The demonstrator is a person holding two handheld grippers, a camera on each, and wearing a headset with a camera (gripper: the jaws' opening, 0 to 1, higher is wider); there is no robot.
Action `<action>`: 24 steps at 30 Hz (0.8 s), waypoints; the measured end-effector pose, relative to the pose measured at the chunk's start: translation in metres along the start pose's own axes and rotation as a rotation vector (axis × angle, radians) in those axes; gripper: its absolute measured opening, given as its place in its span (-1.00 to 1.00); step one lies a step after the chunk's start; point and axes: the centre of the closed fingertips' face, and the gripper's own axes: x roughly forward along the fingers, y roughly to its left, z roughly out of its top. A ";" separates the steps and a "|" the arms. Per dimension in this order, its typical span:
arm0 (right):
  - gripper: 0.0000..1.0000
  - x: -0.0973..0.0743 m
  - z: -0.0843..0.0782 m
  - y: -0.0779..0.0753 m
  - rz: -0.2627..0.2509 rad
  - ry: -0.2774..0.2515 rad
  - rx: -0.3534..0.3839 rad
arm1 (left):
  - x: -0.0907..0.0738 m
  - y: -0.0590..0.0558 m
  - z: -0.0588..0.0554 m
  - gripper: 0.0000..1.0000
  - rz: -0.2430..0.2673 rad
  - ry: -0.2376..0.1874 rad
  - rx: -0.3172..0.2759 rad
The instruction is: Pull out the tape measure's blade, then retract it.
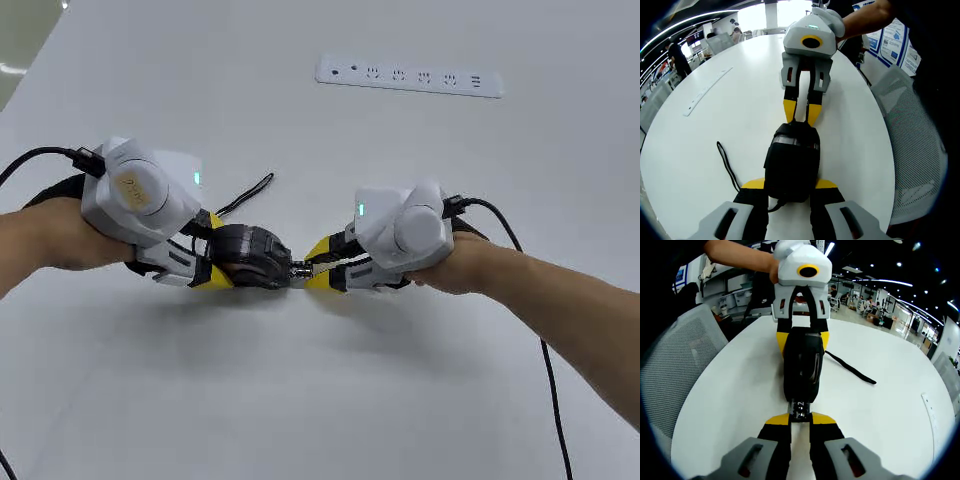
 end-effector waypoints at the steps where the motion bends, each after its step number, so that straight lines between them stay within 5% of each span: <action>1: -0.78 0.000 0.000 0.000 0.000 0.000 0.000 | 0.000 0.000 0.000 -0.43 0.000 0.000 0.000; 24: -0.78 -0.009 -0.008 -0.001 -0.005 0.000 0.001 | 0.000 0.002 0.001 -0.43 0.001 -0.002 -0.003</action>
